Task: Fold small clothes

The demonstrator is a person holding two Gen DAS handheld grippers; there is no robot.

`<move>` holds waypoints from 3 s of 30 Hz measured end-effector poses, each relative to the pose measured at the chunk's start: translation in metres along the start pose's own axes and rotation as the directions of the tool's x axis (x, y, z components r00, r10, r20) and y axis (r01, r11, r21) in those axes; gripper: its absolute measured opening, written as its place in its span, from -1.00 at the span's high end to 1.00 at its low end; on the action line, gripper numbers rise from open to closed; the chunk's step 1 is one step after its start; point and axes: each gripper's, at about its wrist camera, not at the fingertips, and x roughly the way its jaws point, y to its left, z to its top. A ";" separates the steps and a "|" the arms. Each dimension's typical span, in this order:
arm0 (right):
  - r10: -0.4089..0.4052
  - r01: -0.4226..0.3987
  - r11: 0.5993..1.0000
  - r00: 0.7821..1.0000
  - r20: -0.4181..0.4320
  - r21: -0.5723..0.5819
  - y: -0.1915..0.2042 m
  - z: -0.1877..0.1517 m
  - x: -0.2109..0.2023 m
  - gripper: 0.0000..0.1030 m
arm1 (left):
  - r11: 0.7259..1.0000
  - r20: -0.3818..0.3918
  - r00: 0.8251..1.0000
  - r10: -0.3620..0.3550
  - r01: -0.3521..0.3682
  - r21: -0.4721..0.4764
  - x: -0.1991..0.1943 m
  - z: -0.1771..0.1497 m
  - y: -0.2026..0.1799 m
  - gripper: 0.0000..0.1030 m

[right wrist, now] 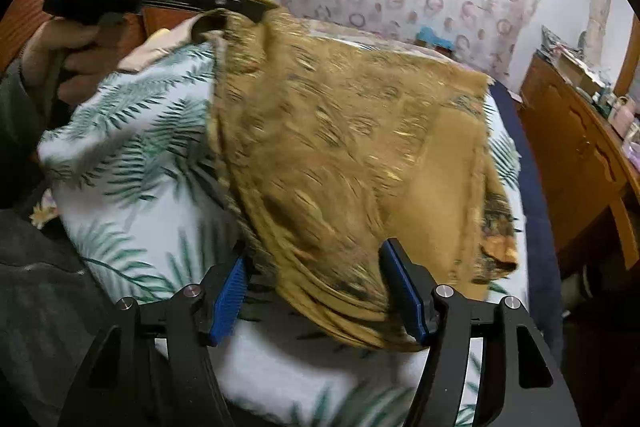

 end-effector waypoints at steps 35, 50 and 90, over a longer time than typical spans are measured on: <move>0.048 -0.049 0.998 0.998 0.030 0.037 -0.125 0.192 0.128 0.85 | 0.994 -0.090 0.991 0.097 -0.101 -0.047 0.062 0.041 0.103 0.83; -0.017 0.014 0.995 0.999 0.033 0.099 -0.133 0.209 0.120 0.30 | 0.993 0.004 0.996 0.090 -0.089 -0.071 0.040 0.042 0.123 -0.26; -0.023 0.046 0.926 0.998 -0.066 0.375 -0.156 0.119 0.100 -0.08 | 0.976 -0.152 0.988 0.001 -0.034 -0.215 0.111 0.054 0.162 -0.35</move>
